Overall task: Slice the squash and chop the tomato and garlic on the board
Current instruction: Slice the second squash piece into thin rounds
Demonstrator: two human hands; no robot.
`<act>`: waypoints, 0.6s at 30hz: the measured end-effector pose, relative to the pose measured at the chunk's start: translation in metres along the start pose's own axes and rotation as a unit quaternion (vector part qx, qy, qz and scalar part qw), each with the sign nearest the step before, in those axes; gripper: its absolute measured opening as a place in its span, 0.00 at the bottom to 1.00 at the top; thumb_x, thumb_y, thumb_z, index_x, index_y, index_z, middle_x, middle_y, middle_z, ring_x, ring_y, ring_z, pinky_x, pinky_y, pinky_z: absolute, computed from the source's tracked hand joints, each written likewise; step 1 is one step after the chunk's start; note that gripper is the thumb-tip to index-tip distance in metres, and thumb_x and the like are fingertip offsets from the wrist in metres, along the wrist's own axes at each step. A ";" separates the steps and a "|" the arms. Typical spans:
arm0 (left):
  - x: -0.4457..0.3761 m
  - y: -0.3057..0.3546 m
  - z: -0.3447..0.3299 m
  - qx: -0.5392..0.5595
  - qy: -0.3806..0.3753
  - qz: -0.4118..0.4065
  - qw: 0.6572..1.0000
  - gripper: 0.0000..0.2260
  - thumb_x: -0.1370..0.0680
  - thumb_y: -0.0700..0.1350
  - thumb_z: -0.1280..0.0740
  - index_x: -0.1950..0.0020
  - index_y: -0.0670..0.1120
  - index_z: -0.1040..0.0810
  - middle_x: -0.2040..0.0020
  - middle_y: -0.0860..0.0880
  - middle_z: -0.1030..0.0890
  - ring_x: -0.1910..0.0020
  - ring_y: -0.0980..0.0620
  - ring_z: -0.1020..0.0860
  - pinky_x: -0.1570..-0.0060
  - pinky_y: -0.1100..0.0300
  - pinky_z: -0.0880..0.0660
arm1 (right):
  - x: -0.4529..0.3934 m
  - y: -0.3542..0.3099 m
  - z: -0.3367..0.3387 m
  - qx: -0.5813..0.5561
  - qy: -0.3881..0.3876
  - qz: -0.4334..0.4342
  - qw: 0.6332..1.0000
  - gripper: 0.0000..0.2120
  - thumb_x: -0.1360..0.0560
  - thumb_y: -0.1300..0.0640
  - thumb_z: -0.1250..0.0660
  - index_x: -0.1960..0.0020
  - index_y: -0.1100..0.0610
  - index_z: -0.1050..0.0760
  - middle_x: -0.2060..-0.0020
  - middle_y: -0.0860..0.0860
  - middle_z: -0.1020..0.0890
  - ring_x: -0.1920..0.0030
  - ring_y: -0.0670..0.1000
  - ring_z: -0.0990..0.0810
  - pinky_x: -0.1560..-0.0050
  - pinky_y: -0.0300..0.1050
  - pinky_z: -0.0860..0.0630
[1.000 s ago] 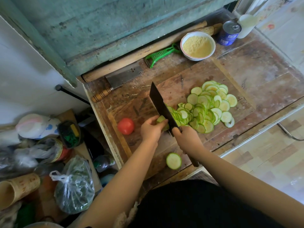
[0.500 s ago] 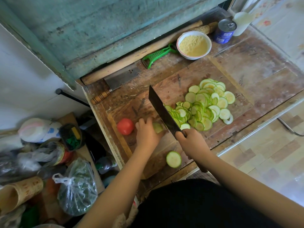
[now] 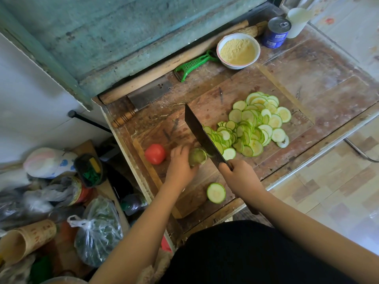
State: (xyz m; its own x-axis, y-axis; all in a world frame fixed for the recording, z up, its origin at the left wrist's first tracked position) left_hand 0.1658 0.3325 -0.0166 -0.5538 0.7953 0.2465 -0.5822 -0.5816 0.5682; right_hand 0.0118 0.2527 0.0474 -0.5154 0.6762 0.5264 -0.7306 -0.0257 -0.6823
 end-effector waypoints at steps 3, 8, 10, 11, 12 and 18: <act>0.001 0.001 -0.002 0.001 0.012 -0.038 0.999 0.20 0.29 0.47 0.27 0.39 0.45 0.24 0.43 0.46 0.23 0.40 0.45 0.28 0.46 0.54 0.30 | 0.001 -0.002 -0.001 -0.007 -0.002 -0.004 1.000 0.16 0.25 0.54 0.40 0.67 0.59 0.39 0.73 0.56 0.34 0.73 0.52 0.35 0.70 0.44 0.36; 0.010 0.011 -0.008 -0.041 0.072 -0.082 0.993 0.18 0.30 0.47 0.26 0.45 0.41 0.23 0.49 0.42 0.24 0.47 0.41 0.26 0.55 0.48 0.25 | 0.000 -0.004 0.000 0.004 -0.005 0.000 1.000 0.17 0.25 0.54 0.40 0.69 0.58 0.40 0.75 0.52 0.36 0.73 0.52 0.37 0.70 0.43 0.36; 0.011 0.008 -0.010 -0.019 0.081 -0.128 0.988 0.16 0.32 0.44 0.26 0.46 0.40 0.21 0.50 0.42 0.23 0.48 0.43 0.27 0.56 0.49 0.23 | 0.000 -0.003 0.001 0.013 -0.001 0.007 1.000 0.17 0.25 0.55 0.40 0.69 0.57 0.41 0.75 0.51 0.37 0.73 0.51 0.39 0.71 0.42 0.41; 0.010 0.006 -0.011 -0.011 0.082 -0.145 0.986 0.15 0.32 0.43 0.26 0.47 0.40 0.20 0.50 0.43 0.22 0.48 0.46 0.28 0.57 0.50 0.23 | 0.001 -0.002 0.002 0.021 0.002 0.009 1.000 0.17 0.25 0.55 0.40 0.69 0.57 0.41 0.75 0.51 0.38 0.73 0.50 0.40 0.72 0.42 0.43; 0.010 0.005 -0.011 -0.008 0.082 -0.159 0.984 0.14 0.32 0.42 0.26 0.48 0.40 0.19 0.50 0.43 0.22 0.48 0.48 0.29 0.58 0.52 0.22 | 0.001 -0.001 0.003 0.030 0.003 0.009 0.999 0.17 0.25 0.55 0.40 0.68 0.58 0.41 0.75 0.51 0.38 0.73 0.50 0.40 0.72 0.42 0.44; 0.006 0.009 -0.007 -0.034 0.077 -0.208 0.975 0.15 0.30 0.49 0.37 0.50 0.43 0.18 0.54 0.46 0.21 0.52 0.51 0.30 0.64 0.55 0.22 | -0.004 0.004 0.007 0.037 -0.019 -0.004 0.999 0.16 0.25 0.55 0.40 0.68 0.58 0.41 0.75 0.51 0.37 0.74 0.51 0.39 0.71 0.42 0.40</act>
State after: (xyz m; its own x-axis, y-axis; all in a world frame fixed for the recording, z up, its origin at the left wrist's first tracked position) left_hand 0.1527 0.3310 -0.0158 -0.3407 0.9328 -0.1173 -0.8103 -0.2280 0.5398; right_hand 0.0078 0.2449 0.0466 -0.5256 0.6476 0.5517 -0.7653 -0.0767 -0.6391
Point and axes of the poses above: each hand's wrist, its own x-axis away from the middle knuckle, its own z-axis out of the back of the hand, y = z × x, the point moved 3 cm from there along -x, towards the middle knuckle
